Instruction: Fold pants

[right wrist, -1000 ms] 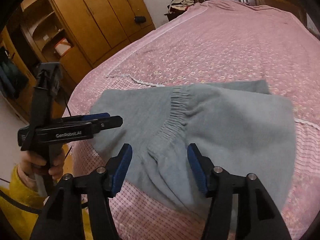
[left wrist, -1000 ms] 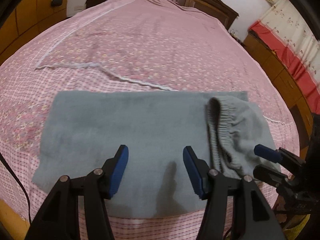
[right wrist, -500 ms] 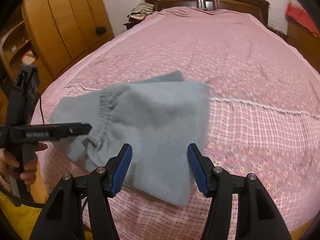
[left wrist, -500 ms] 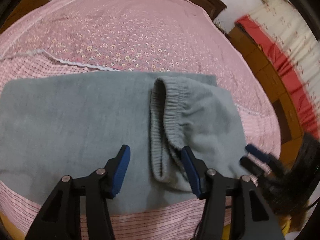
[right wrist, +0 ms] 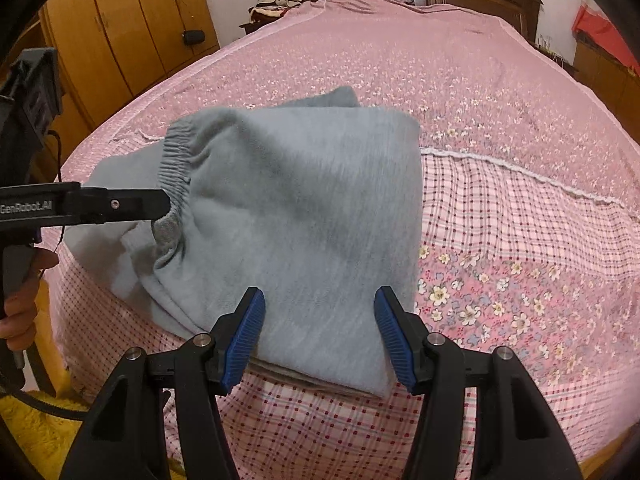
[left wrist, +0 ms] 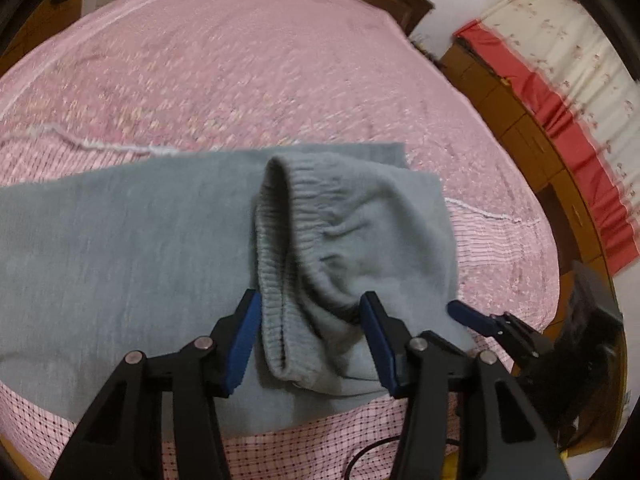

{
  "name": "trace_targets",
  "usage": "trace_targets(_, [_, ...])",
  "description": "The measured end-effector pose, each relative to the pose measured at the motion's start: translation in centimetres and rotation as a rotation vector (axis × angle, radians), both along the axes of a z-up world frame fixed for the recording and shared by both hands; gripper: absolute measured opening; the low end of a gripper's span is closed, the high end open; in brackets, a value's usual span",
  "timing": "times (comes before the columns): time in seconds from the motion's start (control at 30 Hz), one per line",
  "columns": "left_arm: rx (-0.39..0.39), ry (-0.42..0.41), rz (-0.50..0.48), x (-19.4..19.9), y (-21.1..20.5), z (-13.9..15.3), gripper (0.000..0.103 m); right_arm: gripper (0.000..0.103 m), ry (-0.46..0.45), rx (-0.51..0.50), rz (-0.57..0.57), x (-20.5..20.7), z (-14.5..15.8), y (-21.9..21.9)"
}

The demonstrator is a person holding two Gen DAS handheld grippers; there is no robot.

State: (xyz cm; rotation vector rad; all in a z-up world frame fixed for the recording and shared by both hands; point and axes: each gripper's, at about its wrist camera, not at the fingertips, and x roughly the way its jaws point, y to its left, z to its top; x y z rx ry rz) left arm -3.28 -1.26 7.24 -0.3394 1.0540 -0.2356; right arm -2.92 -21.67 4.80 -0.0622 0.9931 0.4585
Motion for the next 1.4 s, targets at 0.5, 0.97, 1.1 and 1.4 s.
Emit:
trace_targets(0.5, [0.009, 0.011, -0.019, 1.6, -1.0, -2.5, 0.039, 0.059, 0.08, 0.113, -0.046, 1.6, -1.6, -2.3])
trace_targets(0.97, [0.02, -0.021, 0.002, 1.5, -1.0, -2.9, 0.02, 0.064, 0.096, 0.177, -0.101, 0.9, -0.1, -3.9])
trace_targets(1.1, [0.0, -0.072, -0.003, 0.5, -0.5, -1.2, 0.019, 0.064, 0.082, 0.191, -0.092, 0.6, 1.2, -3.8])
trace_targets(1.4, [0.058, -0.157, 0.021, -1.6, 2.1, 2.4, 0.018, 0.064, 0.041, 0.2, -0.08, 0.2, 3.4, -3.6])
